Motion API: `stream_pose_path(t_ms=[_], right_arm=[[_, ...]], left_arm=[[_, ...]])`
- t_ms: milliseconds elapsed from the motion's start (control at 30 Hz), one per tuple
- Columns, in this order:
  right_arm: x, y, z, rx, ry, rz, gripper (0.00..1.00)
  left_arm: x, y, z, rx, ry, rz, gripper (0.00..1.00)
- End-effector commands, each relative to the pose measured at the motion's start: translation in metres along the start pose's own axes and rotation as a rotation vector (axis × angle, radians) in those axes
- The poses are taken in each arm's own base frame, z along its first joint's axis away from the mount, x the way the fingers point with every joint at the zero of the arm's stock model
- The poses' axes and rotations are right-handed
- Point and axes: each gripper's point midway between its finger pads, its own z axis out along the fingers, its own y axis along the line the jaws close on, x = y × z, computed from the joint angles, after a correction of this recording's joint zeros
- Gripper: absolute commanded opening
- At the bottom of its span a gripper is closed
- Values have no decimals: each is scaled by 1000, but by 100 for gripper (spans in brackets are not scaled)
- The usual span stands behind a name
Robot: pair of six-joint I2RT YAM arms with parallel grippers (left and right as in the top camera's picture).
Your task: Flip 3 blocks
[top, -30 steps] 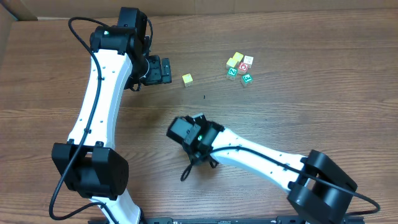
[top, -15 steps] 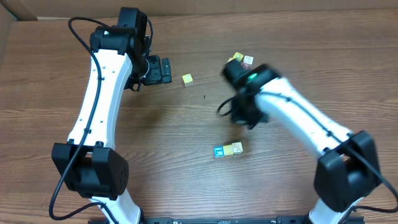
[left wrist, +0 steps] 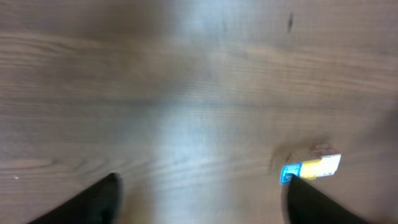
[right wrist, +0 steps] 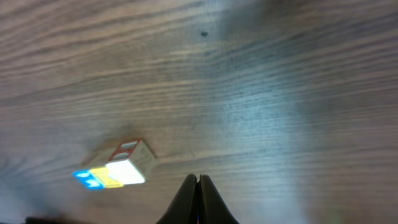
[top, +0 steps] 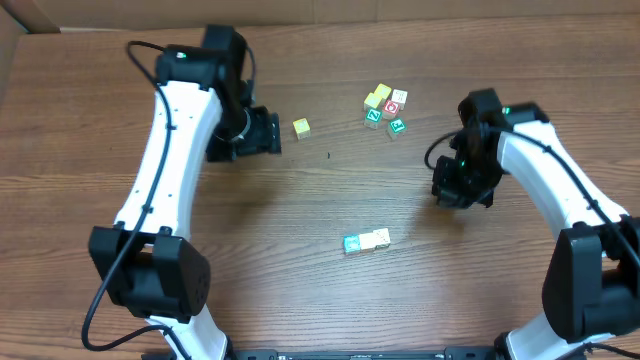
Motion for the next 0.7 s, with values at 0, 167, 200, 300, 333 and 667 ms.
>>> stream_pose_path(t_ms=[0,167,200,300,333,667], right_arm=[[15,1,15,-64,22,-24,4],[9,-9,33,-38,-17,-31,4],[7,-10,33,-32,-29,-34,4],[2,-10,34,-33,-50,-40,4],[0,-9,34,-36,-56,-43,4],[2,-12,40,-35,-53,-41,4]], left_arm=[[29,-17,26,-46,106,28,43],[61,-9,59,-212,182,30,4],[66,-9,65,-219,198,37,4],[79,-7,83,-236,227,38,5],[82,-8,91,-233,234,34,4],[110,-44,156,16,276,62,4]])
